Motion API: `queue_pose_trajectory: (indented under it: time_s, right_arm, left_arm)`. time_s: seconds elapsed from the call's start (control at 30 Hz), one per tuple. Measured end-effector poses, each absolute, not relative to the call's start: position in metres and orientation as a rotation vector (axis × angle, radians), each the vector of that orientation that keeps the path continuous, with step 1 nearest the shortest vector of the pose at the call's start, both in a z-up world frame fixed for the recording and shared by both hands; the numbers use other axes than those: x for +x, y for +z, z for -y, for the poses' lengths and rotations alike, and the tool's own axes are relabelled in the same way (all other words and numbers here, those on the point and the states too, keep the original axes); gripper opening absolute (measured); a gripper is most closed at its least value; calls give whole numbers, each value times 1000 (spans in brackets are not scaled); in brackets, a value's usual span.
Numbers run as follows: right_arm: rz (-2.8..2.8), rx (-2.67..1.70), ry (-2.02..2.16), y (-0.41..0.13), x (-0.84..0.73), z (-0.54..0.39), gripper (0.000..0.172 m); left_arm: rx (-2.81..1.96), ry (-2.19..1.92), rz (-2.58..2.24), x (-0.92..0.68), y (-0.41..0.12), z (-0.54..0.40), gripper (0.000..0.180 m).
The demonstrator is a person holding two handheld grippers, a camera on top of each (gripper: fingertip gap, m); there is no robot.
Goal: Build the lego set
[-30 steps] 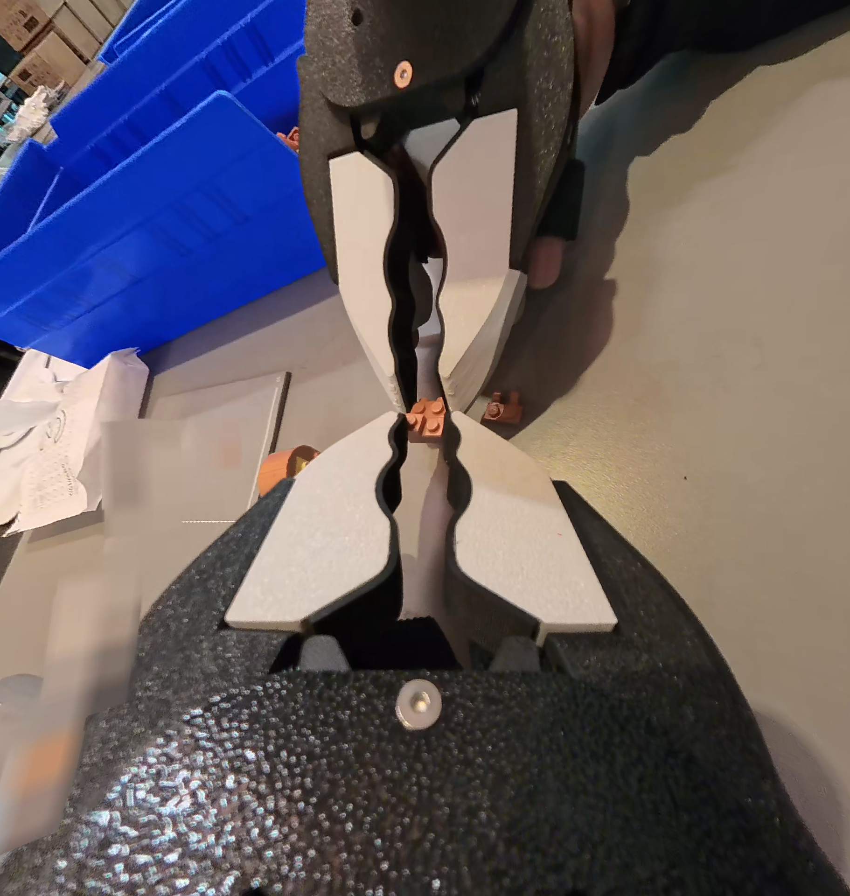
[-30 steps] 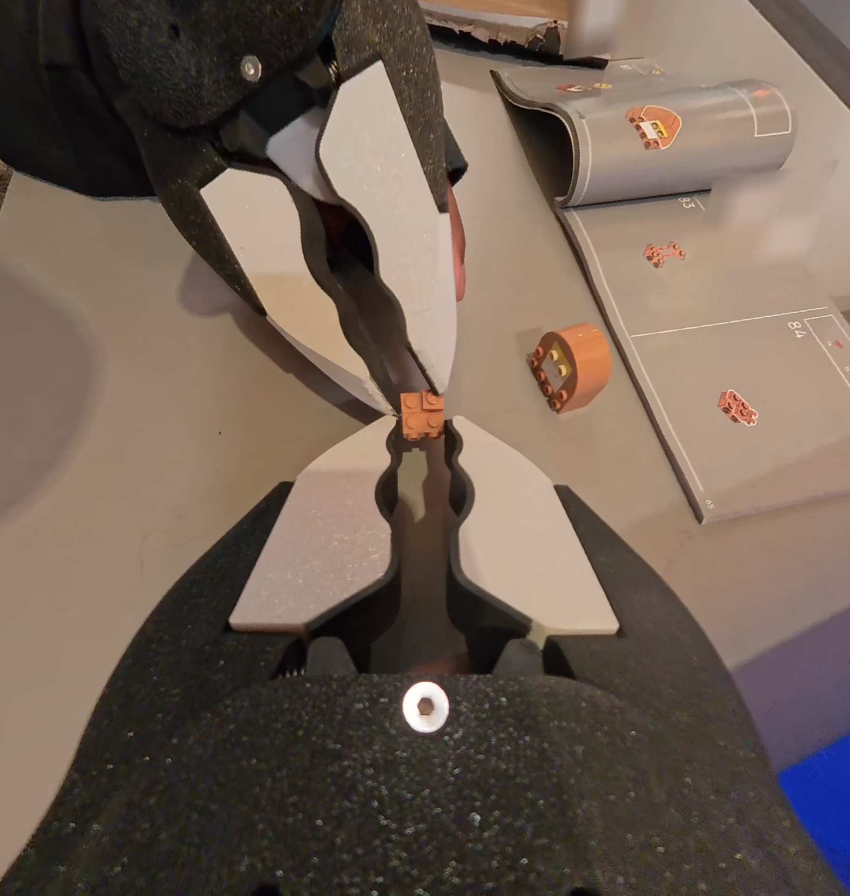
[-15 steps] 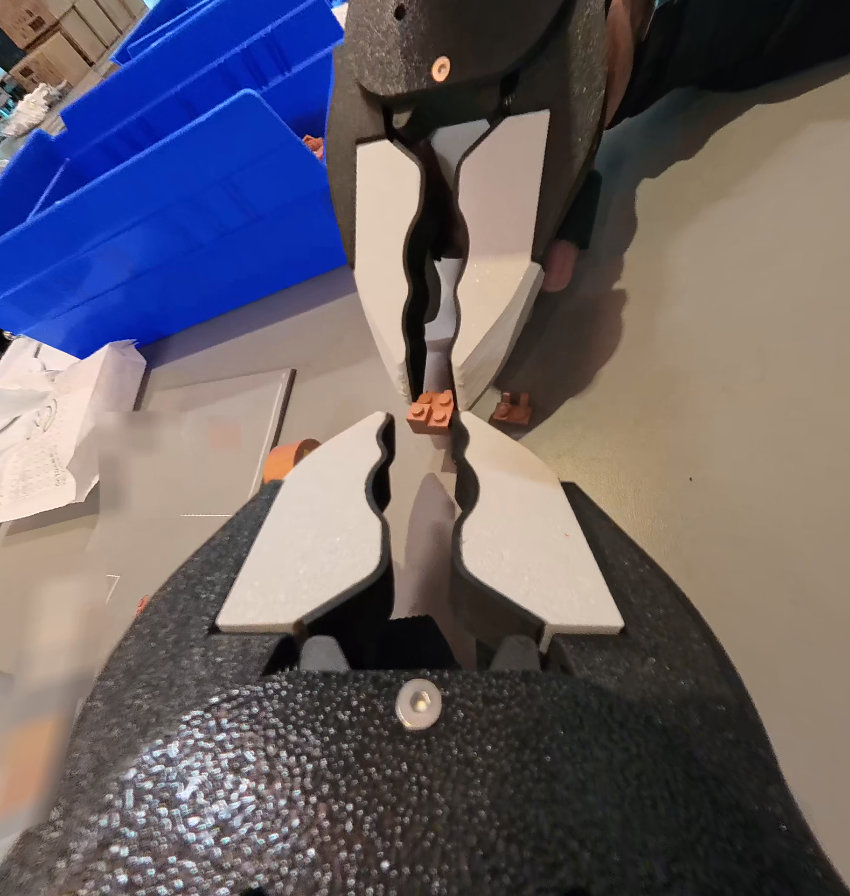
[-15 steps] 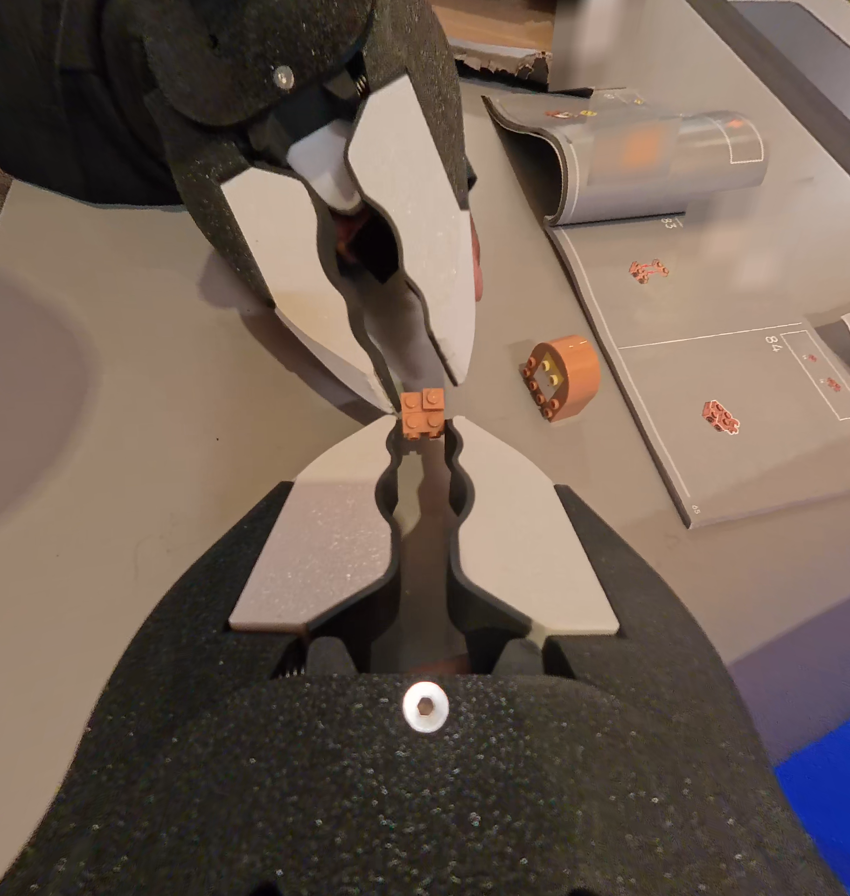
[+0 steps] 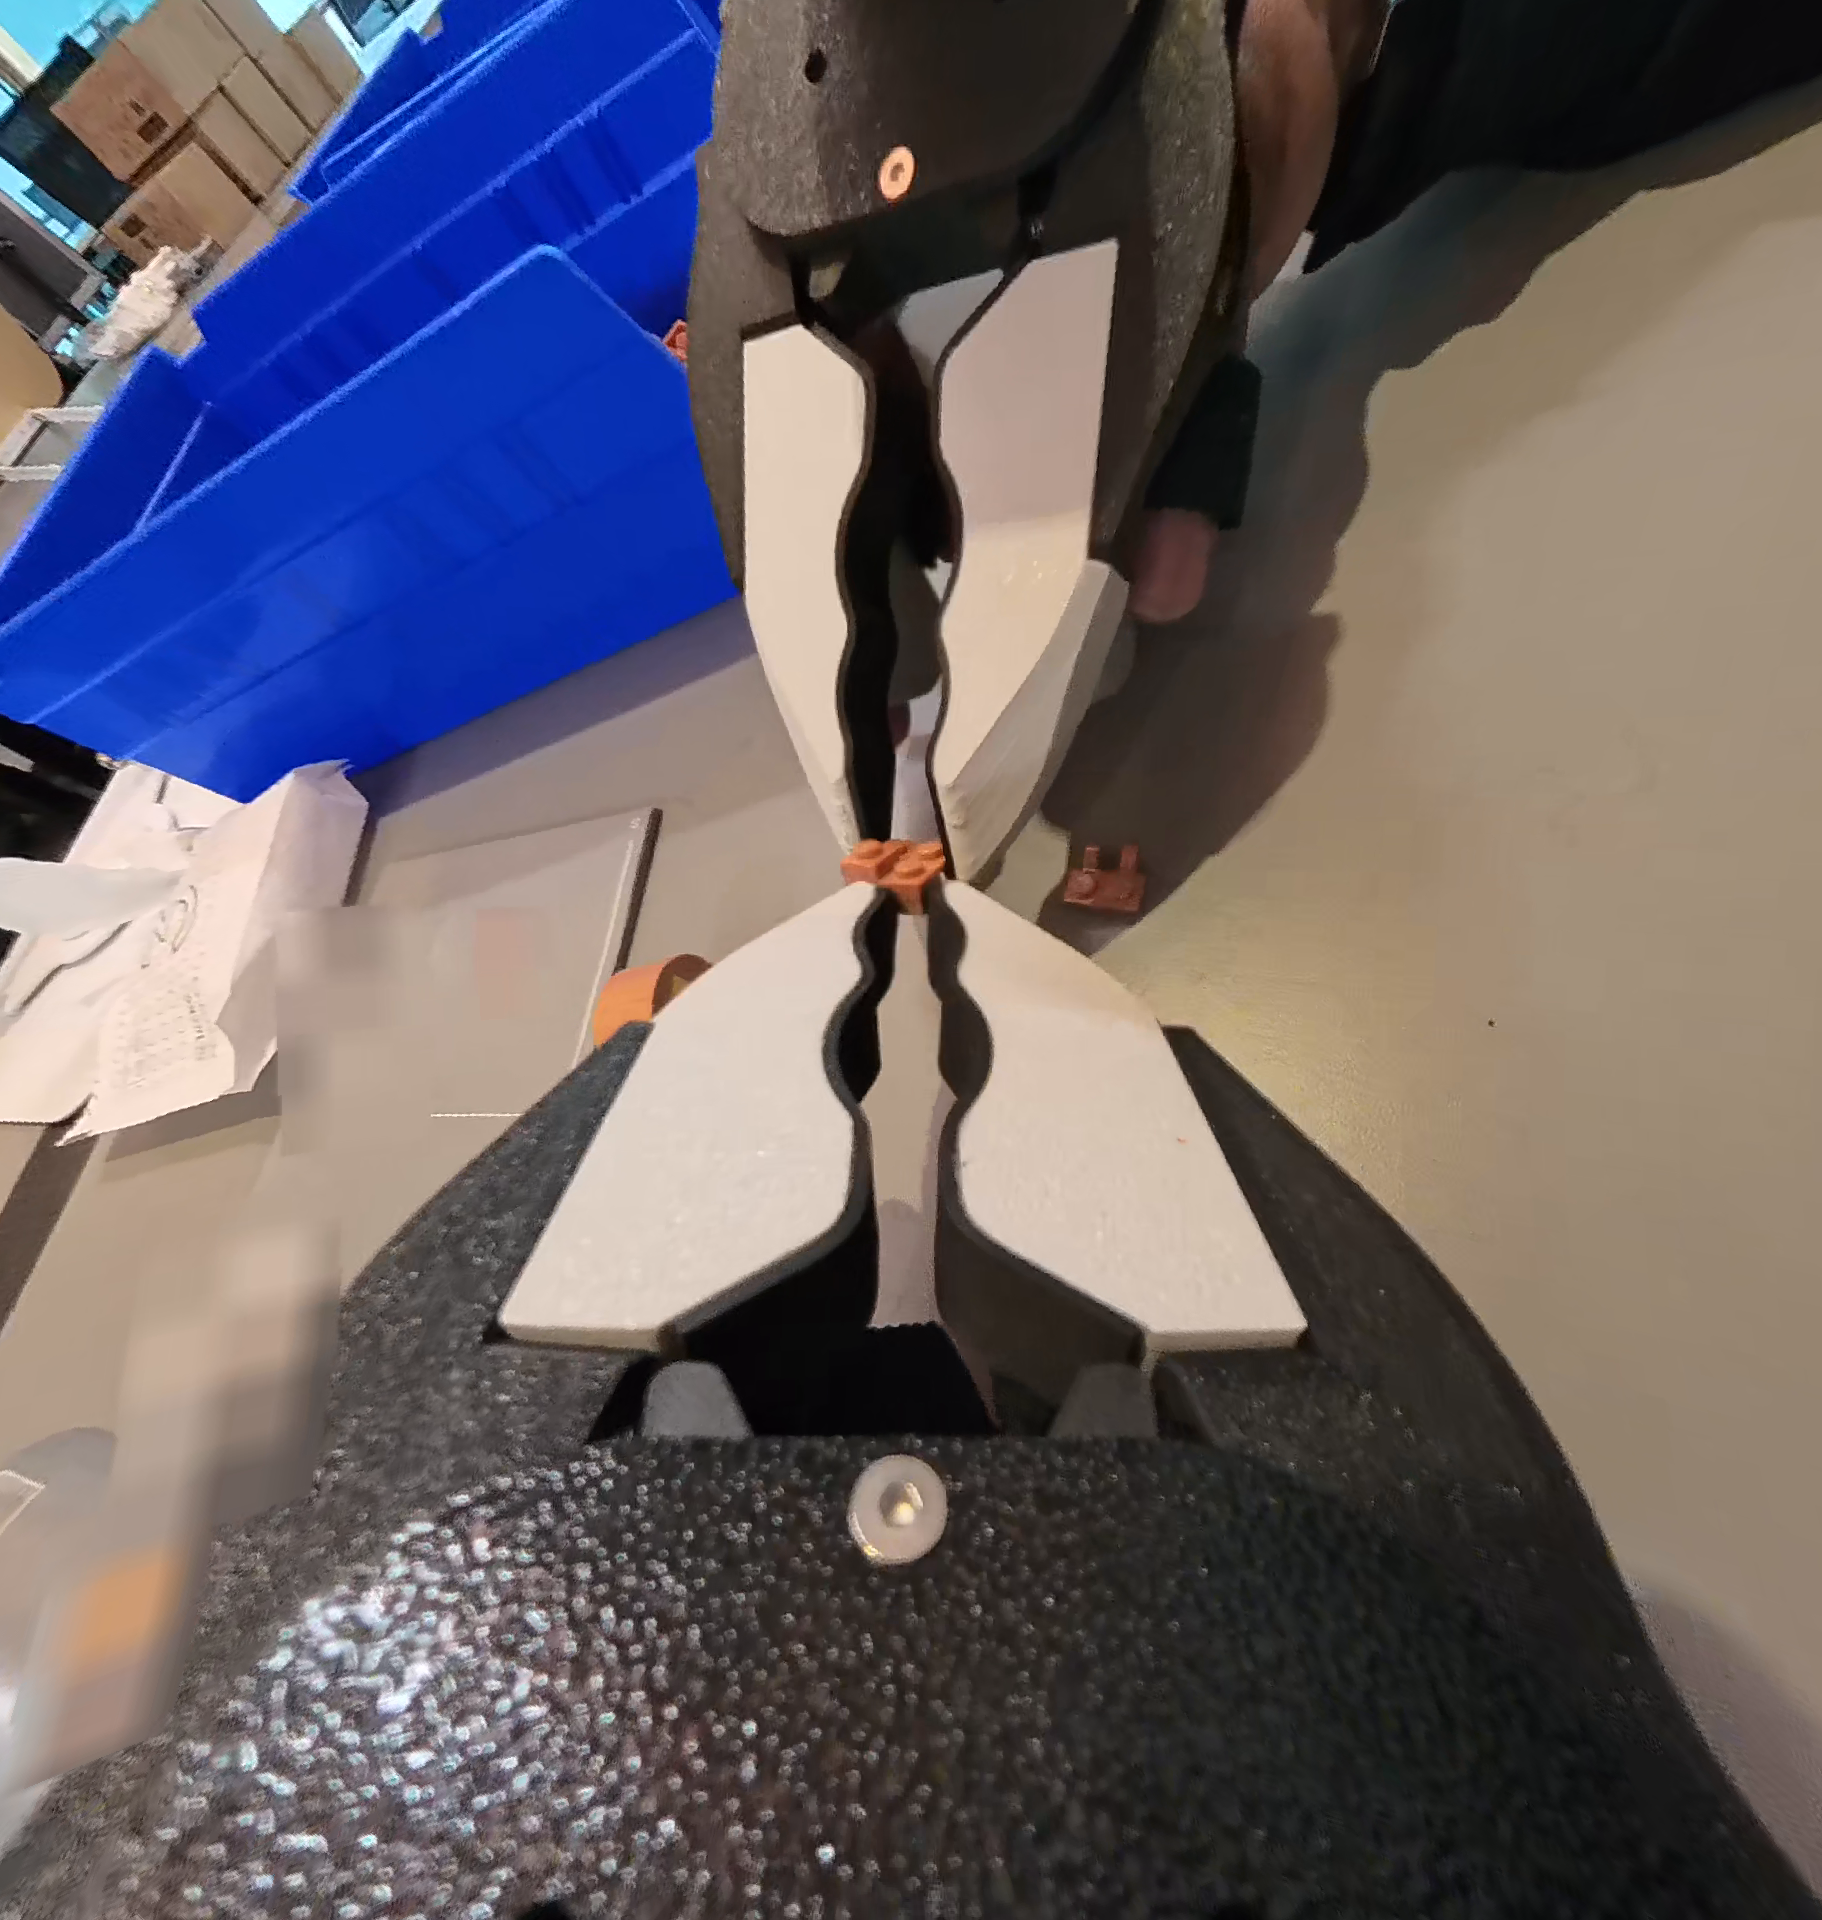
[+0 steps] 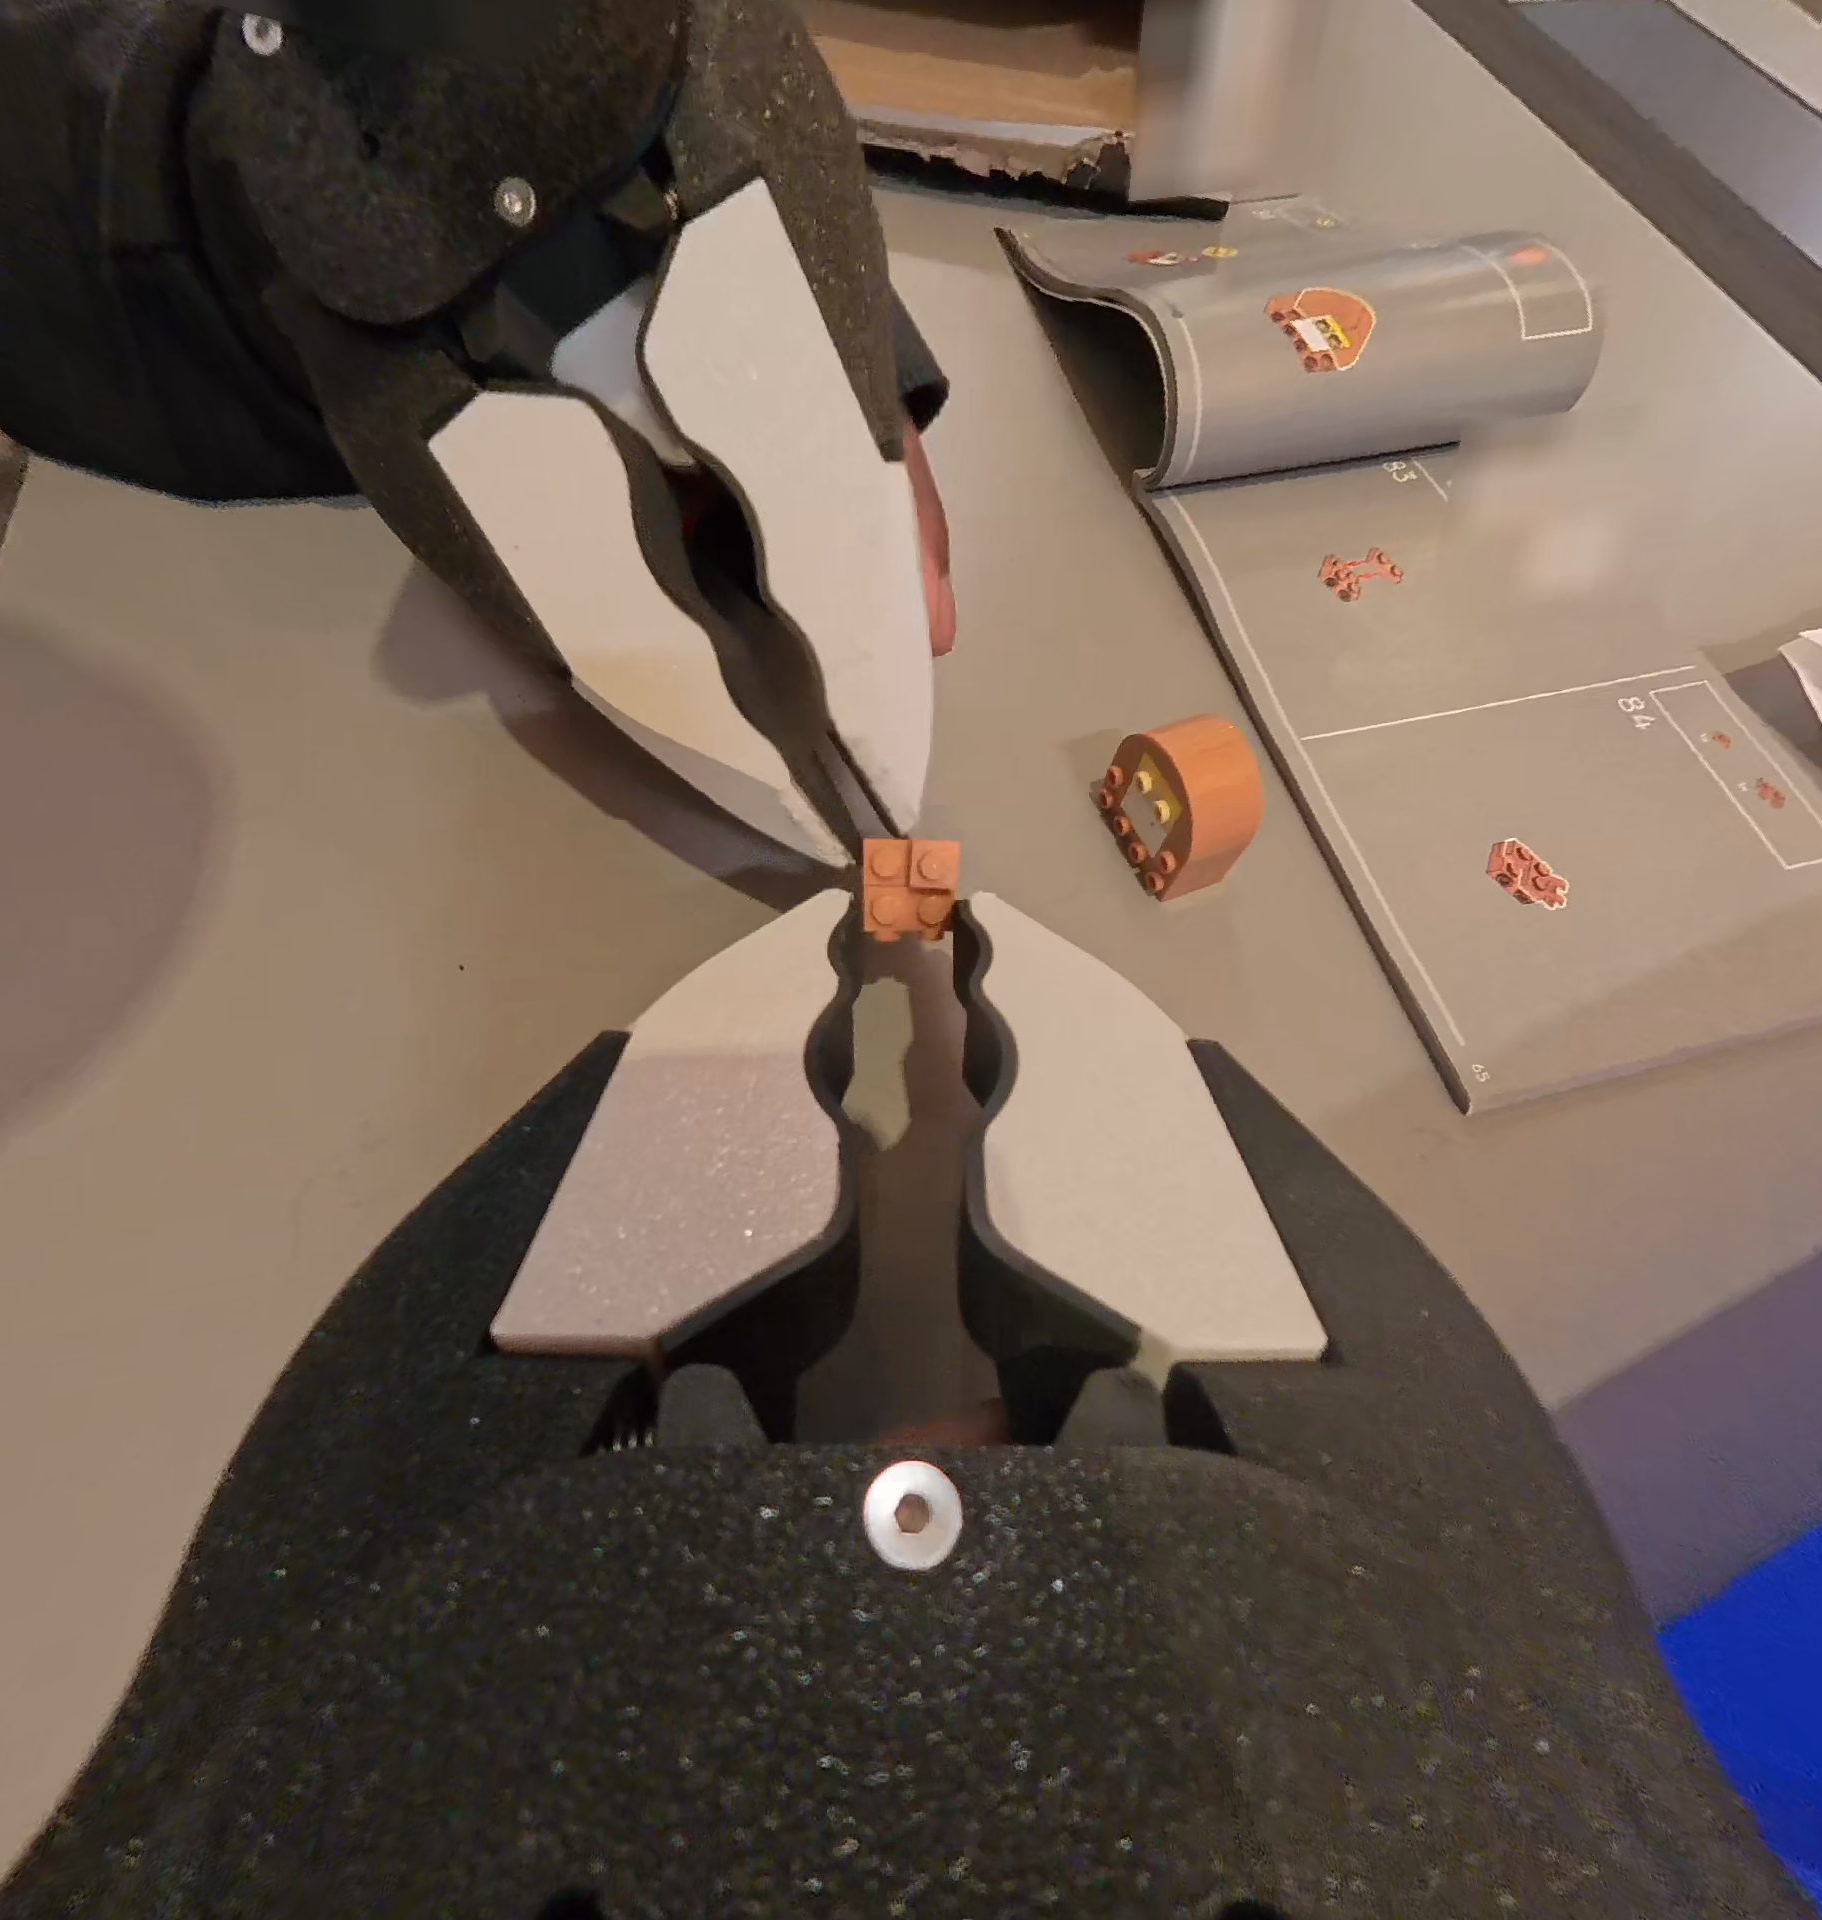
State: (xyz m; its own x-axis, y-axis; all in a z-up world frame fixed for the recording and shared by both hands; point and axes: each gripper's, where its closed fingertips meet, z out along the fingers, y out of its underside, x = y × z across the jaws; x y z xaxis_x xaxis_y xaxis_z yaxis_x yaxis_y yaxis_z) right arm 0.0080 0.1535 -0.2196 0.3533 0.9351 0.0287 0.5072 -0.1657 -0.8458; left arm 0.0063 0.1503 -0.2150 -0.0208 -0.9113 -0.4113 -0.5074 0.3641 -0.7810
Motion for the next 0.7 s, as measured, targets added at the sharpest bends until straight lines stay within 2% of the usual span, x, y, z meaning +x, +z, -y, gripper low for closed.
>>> queue_pose_trajectory:
  time_s: [0.27,0.7]
  right_arm:
    - [1245,-1817,689,-218,9,-155,16]
    - [1252,-1830,698,-220,8,-153,16]
  left_arm:
    - [-1262,-522,-1666,7,-215,-151,13]
    - [-1189,-485,-1656,10,-212,-149,9]
